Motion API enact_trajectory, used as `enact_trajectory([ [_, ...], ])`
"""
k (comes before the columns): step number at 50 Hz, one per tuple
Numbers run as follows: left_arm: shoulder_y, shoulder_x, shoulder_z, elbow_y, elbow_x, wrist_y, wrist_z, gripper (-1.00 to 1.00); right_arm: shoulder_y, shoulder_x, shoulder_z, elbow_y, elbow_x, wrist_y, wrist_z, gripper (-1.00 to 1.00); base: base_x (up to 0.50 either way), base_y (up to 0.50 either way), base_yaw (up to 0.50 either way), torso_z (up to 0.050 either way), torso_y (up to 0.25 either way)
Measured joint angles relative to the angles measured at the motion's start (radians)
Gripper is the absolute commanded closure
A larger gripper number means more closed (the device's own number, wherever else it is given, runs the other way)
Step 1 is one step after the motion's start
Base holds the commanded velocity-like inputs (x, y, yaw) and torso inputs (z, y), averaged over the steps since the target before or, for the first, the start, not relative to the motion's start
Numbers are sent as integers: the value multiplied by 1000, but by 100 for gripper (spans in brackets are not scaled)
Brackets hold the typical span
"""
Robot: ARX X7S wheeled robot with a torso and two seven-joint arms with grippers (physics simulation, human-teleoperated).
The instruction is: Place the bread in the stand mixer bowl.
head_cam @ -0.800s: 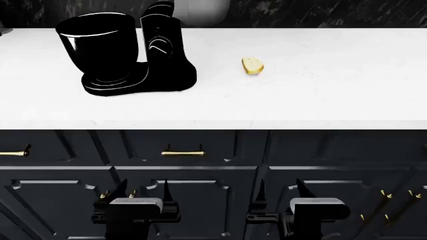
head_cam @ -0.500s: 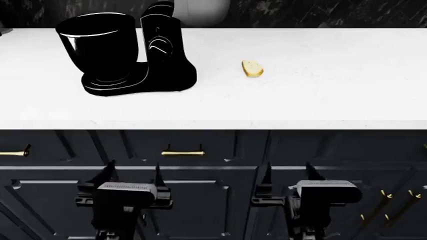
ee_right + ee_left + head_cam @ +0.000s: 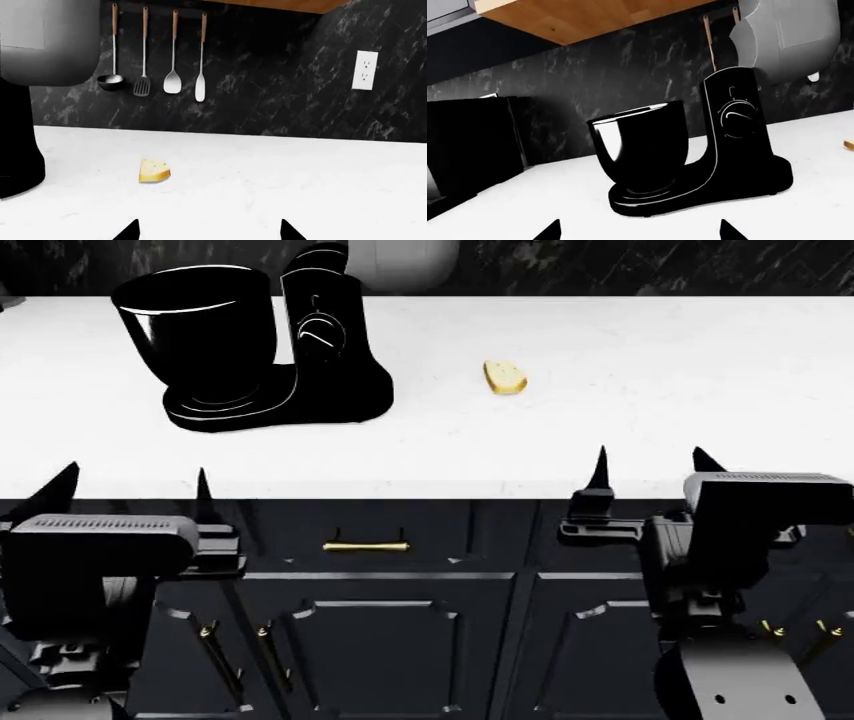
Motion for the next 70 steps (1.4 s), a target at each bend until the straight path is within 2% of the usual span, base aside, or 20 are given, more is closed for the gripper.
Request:
enact_trajectory([
  [6, -33, -7, -74, 113, 38, -93, 52, -100, 44, 12, 6, -34, 11, 68, 1, -100, 0, 0, 0, 0, 0],
  [15, -216, 122, -255, 202, 377, -114, 446, -100, 97, 15, 15, -61, 38, 140, -6, -100, 111, 0, 0, 0, 0],
  [20, -283, 157, -336, 225, 480, -110, 591, -100, 126, 14, 19, -65, 58, 173, -14, -100, 500, 0, 0, 0, 0],
  [25, -319, 178, -389, 239, 537, -106, 675, -100, 148, 12, 25, -65, 75, 194, -19, -100, 500, 0, 0, 0, 0],
  [33, -345, 196, -432, 251, 579, -106, 740, -100, 164, 8, 34, -62, 99, 209, -26, -100, 500, 0, 0, 0, 0],
  [47, -359, 207, -462, 258, 595, -110, 781, -100, 167, 6, 39, -50, 125, 205, -31, -100, 500, 0, 0, 0, 0],
  [59, -358, 210, -485, 259, 583, -110, 790, -100, 83, -5, 4, 102, 111, 52, -45, -100, 0, 0, 0, 0, 1],
  [70, -358, 209, -504, 260, 580, -109, 798, -100, 52, -7, -23, 171, 108, -17, -47, -100, 0, 409, 0, 0, 0],
])
